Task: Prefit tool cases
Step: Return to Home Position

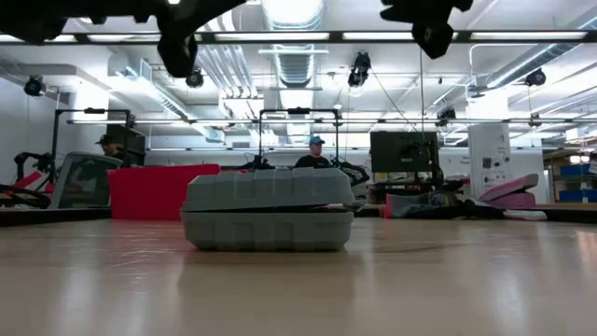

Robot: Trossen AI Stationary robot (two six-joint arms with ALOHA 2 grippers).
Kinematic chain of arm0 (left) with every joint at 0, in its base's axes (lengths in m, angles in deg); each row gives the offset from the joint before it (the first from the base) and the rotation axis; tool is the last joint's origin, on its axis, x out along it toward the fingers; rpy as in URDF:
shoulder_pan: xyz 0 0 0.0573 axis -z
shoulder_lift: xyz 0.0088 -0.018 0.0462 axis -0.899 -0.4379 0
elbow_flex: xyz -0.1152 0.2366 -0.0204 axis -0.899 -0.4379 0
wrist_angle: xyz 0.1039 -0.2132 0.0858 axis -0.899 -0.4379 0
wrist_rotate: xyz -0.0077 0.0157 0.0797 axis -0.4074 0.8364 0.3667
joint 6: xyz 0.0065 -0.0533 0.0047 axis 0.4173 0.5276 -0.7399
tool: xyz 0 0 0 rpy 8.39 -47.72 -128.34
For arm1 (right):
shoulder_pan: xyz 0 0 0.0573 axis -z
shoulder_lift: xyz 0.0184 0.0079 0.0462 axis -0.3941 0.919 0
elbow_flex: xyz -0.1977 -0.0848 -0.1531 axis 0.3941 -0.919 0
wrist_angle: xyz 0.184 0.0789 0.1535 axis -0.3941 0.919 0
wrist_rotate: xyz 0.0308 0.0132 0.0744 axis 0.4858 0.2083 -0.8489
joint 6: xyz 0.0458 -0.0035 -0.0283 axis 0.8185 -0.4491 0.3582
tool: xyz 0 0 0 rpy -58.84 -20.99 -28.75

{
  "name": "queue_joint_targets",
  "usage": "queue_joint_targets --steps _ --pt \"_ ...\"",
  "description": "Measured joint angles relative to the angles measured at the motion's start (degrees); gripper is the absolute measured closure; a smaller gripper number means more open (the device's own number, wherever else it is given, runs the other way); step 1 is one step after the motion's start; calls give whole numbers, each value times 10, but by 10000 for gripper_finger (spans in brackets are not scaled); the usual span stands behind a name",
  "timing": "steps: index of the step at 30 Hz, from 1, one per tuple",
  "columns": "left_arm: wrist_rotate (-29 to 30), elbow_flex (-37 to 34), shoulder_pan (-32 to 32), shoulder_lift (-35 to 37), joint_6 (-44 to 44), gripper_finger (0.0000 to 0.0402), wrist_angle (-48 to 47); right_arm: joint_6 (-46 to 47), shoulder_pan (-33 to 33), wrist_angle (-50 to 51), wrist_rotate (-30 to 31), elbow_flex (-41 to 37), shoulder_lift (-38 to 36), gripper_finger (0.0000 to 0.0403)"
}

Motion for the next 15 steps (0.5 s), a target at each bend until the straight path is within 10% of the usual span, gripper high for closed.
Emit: queue_joint_targets --steps 15 --pt "3 -83 -19 73 0 251 -2 0 32 -3 0 -79 -105 357"
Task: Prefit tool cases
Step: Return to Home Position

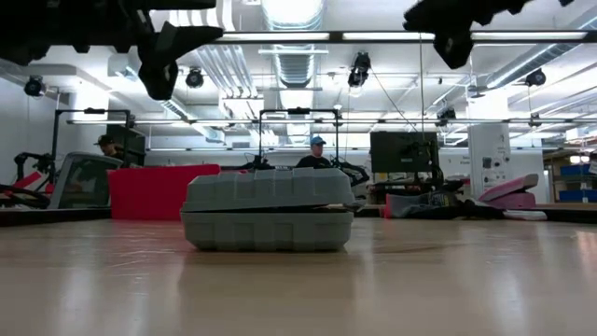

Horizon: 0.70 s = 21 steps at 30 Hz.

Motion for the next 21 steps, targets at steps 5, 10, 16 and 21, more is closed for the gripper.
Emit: queue_joint_targets --steps 5,10,16,21 --pt "0 -12 -11 36 0 251 0 0 13 4 0 -47 -37 346" --pt "0 -25 -24 82 0 251 3 0 16 3 0 -102 -71 336" --pt "0 -50 -31 124 0 251 1 0 16 4 0 -173 -90 332" --pt "0 -70 -32 150 0 251 1 0 16 4 0 -224 -98 343"
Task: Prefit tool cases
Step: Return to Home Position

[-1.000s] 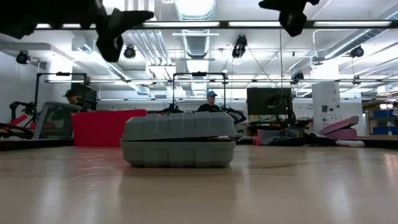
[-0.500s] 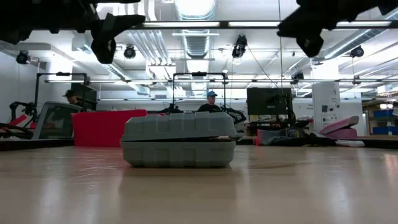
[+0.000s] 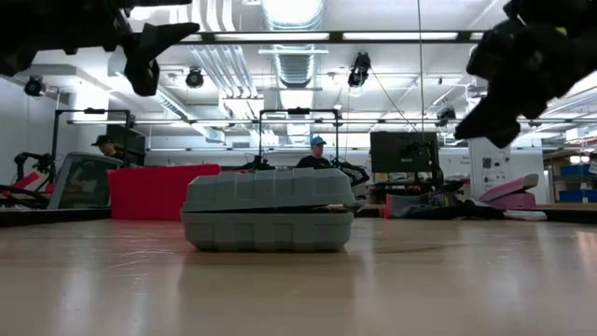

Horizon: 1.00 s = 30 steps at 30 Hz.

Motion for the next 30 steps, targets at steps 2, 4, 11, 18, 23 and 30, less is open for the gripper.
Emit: queue_joint_targets --steps 2,4,11,18,23,30 --pt "0 -7 0 7 0 251 0 0 0 -1 0 -17 -7 348" --pt "0 -15 0 12 0 251 1 0 0 3 0 -32 -20 352" --pt "0 -32 0 24 0 251 -1 0 1 -1 0 -65 -68 359" --pt "0 -34 -6 51 0 251 1 0 21 -1 0 -80 -120 345" --pt "0 -54 -8 84 0 251 1 0 38 -1 0 -87 -153 336" --pt "0 -103 -15 121 0 251 -1 0 51 -1 0 -125 -214 334"
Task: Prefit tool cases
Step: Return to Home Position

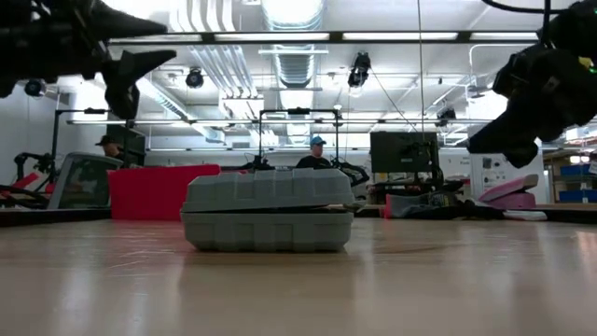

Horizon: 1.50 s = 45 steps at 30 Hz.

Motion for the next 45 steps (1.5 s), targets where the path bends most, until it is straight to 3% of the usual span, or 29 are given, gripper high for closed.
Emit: queue_joint_targets --steps 12,19,29,37,45 --pt "0 -12 -29 65 0 251 -16 0 10 -68 0 -34 -111 358" --pt "0 -12 -32 83 0 251 -17 0 10 -89 0 -42 -184 353" --pt "0 -12 -32 101 0 251 -22 0 9 -111 4 -47 -183 333" --pt "0 -13 -32 159 0 251 -42 0 2 -114 4 -47 -183 340" --pt "0 -13 -32 242 0 251 -144 0 3 -114 4 -47 -183 357"
